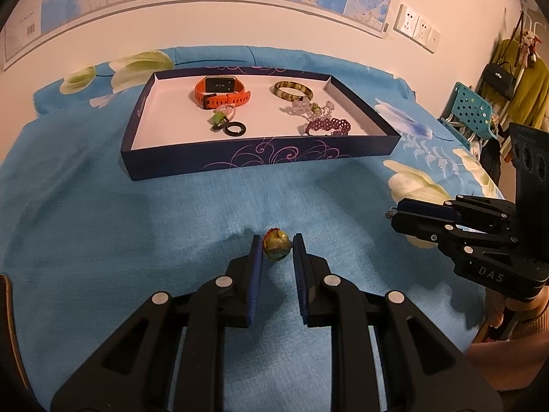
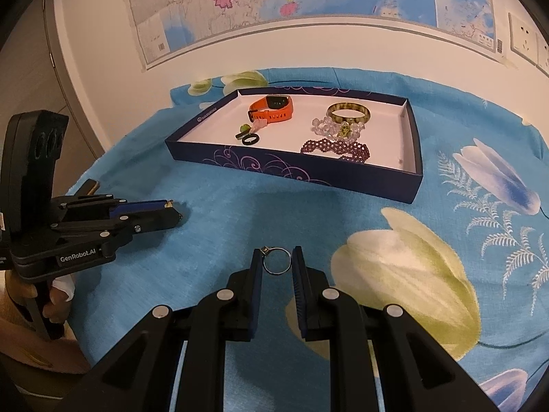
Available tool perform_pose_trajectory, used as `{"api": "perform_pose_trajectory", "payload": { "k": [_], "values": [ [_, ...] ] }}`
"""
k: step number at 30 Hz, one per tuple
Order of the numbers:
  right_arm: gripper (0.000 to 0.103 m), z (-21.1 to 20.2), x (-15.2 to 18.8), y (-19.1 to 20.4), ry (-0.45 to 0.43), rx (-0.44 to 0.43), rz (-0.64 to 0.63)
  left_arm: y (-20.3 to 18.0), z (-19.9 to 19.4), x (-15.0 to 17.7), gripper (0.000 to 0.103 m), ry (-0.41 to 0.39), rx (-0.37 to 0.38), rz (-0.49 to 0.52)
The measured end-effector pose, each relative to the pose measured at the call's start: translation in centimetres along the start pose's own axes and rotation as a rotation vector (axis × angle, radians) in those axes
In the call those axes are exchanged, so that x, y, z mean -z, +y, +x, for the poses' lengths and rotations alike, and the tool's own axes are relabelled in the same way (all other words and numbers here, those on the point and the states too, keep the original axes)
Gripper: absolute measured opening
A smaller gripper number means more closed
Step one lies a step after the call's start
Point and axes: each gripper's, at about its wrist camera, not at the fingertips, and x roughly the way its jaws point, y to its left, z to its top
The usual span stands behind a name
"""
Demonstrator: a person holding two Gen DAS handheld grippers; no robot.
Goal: Organize jewelry
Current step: 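Carry the green bead and silver ring toward the navy box with both tools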
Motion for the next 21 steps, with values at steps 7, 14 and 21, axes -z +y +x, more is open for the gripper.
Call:
{"api": "perform_pose_trajectory", "payload": {
  "k": [7, 14, 21],
  "values": [
    [0.016, -0.7, -0.4, -0.1, -0.030, -0.006, 0.007, -0.2, -0.6, -0.3, 0.018, -0.017, 0.002, 0.005],
    [0.016, -1.1, -0.9, 0.1, -0.055, -0.007, 0.008, -0.3, -1.1, -0.5, 0.018, -0.033, 0.004, 0.004],
    [0.016, -1.4, -1.3, 0.3, -0.075, -0.013, 0.002, -0.4, -1.7, -0.8, 0.018, -0.054, 0.012, 0.005]
  ]
}}
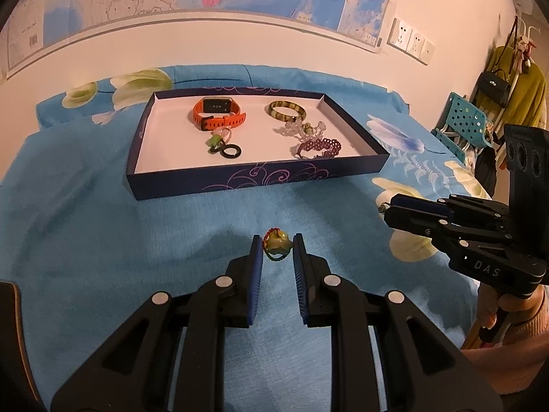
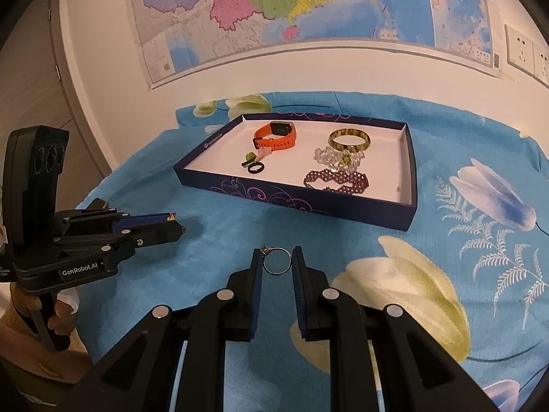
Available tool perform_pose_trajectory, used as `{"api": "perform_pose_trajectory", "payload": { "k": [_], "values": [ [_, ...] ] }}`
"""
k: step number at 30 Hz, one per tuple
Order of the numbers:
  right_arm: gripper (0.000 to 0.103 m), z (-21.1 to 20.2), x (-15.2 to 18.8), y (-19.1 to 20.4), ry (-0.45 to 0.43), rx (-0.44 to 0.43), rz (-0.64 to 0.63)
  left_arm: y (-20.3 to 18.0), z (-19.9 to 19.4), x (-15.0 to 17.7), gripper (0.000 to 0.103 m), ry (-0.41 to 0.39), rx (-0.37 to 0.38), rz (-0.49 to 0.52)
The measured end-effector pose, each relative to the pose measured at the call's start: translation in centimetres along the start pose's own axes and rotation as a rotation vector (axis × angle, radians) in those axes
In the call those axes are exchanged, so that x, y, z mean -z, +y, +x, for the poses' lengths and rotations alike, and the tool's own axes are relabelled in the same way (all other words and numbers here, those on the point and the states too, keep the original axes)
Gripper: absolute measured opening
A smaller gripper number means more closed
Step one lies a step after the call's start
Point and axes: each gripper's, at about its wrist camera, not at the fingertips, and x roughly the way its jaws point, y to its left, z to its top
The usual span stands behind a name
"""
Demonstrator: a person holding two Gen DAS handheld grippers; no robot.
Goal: Organize jewelry
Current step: 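Carry the green bead and silver ring toward the navy box with both tools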
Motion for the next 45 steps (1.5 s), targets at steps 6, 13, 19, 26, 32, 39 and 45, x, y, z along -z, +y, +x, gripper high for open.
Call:
{"api": "perform_pose_trajectory", "payload": {
  "k": [6, 13, 19, 26, 32, 39, 45],
  "values": [
    [0.016, -0.3, -0.4, 0.1, -0.016, -0.003, -0.004, -0.1, -0.3, -0.3, 0.018, -0.013, 0.001, 0.000],
    [0.016, -0.2, -1.0, 0.0, -0.028, 0.000, -0.011, 0.0, -0.5, -0.8, 0.018, -0.026, -0.003, 0.000],
    [0.016, -0.1, -1.6, -0.1, -0.040, 0.003, -0.016, 0.2, -0.8, -1.6, 0.018, -0.046, -0.007, -0.001],
    [0.016, 0.0, -2.1, -0.1, -0.055, 0.007, -0.027, 0.4, -1.1, -2.4, 0.018, -0.070, -0.011, -0.002],
    [0.016, 0.1, -2.6, 0.0, -0.072, 0.009, -0.038, 0.4, -1.1, -2.9, 0.018, -0.084, -0.015, 0.004],
    [0.016, 0.1, -3.2, 0.1, -0.086, 0.011, -0.048, 0.7, -1.0, -3.7, 0.018, -0.096, -0.020, 0.006],
    [0.016, 0.4, -3.7, 0.0, -0.096, 0.018, -0.053, 0.7, -0.9, -4.2, 0.018, -0.107, -0.022, 0.004]
  ]
}}
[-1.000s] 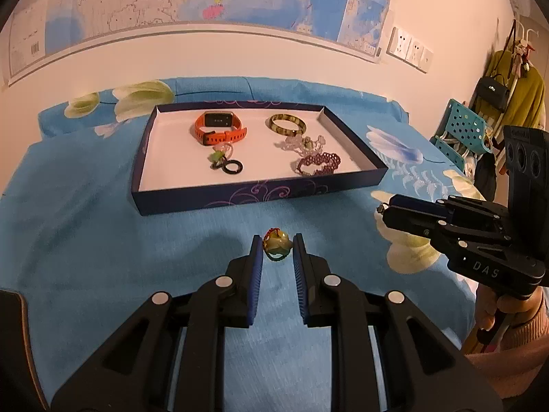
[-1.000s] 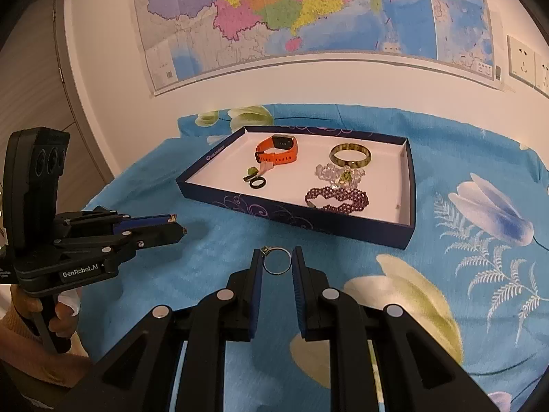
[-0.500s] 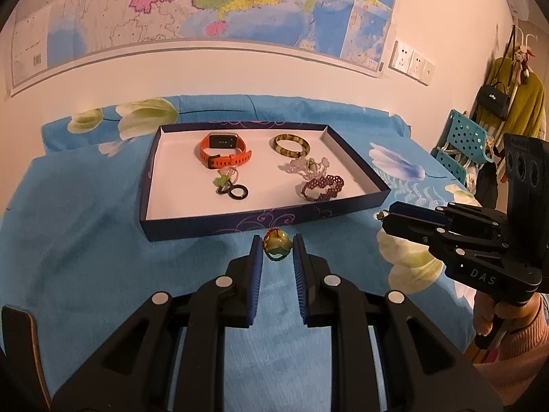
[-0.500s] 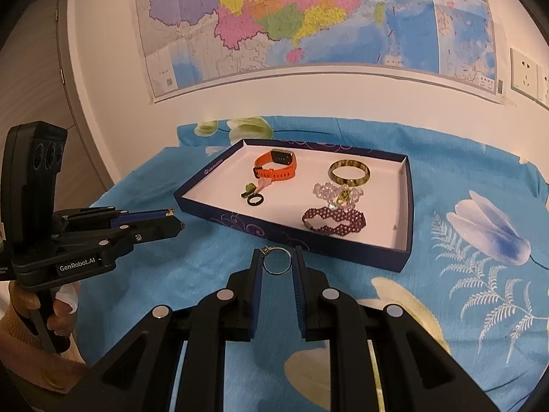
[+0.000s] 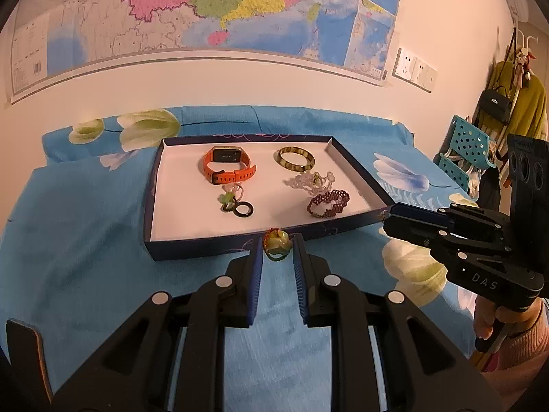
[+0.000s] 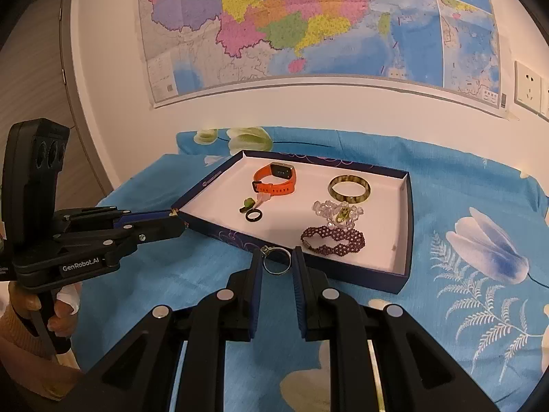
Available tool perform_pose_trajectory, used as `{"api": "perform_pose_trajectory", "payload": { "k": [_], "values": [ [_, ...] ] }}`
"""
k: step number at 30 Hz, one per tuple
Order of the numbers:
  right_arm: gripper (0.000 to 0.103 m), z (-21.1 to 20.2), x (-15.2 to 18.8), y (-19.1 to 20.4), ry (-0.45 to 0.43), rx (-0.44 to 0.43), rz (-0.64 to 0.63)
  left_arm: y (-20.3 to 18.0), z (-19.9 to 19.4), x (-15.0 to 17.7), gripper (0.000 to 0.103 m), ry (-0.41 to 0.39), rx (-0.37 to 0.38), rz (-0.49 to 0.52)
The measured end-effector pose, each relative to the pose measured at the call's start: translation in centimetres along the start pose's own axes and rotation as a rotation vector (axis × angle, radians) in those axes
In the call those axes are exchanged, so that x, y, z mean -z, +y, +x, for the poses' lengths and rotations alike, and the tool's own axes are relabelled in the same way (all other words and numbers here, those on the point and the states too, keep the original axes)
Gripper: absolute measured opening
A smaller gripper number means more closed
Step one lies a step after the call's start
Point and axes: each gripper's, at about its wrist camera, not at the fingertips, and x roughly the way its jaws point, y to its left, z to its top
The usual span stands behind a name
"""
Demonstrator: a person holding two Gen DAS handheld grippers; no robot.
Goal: Organize jewelry
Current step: 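Carry the green bead and silver ring toward the navy box with both tools, then lower the green bead and silver ring into the box with both tools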
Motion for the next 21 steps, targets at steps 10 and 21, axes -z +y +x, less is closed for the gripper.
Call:
{"api": "perform_pose_trajectory", "payload": {
  "k": [10, 21],
  "values": [
    [0.016, 0.2, -1.0, -0.2, -0.017, 0.008, -0.009, 0.0, 0.3, -0.8, 0.018, -0.013, -0.001, 0.008],
    [0.016, 0.8, -2.0, -1.0, -0.025, 0.010, 0.001, -0.1, 0.8, -1.6, 0.018, -0.018, -0.008, 0.023]
  ]
}}
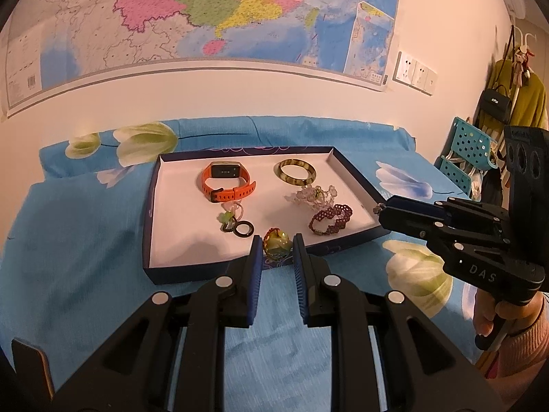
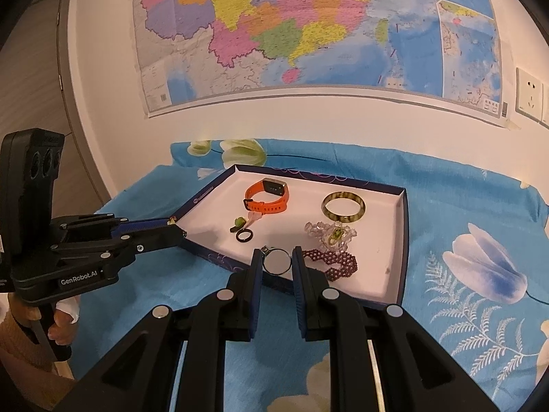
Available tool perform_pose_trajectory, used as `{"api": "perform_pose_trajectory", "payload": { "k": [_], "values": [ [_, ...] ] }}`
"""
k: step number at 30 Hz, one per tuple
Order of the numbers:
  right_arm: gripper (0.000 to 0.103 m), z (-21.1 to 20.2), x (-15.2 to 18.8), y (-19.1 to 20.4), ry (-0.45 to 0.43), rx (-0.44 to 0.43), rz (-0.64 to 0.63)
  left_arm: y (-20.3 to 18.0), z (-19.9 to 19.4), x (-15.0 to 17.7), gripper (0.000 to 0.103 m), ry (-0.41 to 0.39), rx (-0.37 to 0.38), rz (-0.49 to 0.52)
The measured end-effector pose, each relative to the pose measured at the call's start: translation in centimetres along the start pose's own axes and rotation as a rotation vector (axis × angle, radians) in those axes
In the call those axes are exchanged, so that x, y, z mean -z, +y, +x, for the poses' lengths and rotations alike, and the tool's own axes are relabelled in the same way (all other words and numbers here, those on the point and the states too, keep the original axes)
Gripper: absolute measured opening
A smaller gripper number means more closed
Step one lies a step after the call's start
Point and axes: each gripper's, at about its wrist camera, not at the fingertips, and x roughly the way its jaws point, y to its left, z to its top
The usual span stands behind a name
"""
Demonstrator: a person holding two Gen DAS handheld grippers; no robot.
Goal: Organize jewelry
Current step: 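Lower the green bead and silver ring into the box with both tools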
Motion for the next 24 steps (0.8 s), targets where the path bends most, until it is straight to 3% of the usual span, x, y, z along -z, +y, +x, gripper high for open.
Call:
{"api": "perform_pose_trajectory", "payload": {
  "k": [24],
  "values": [
    [0.016, 1.8, -1.3, -1.2, 0.000, 0.016, 0.004, 0.5, 2.2, -1.5, 0.018, -0.001, -0.027, 0.003]
  ]
}}
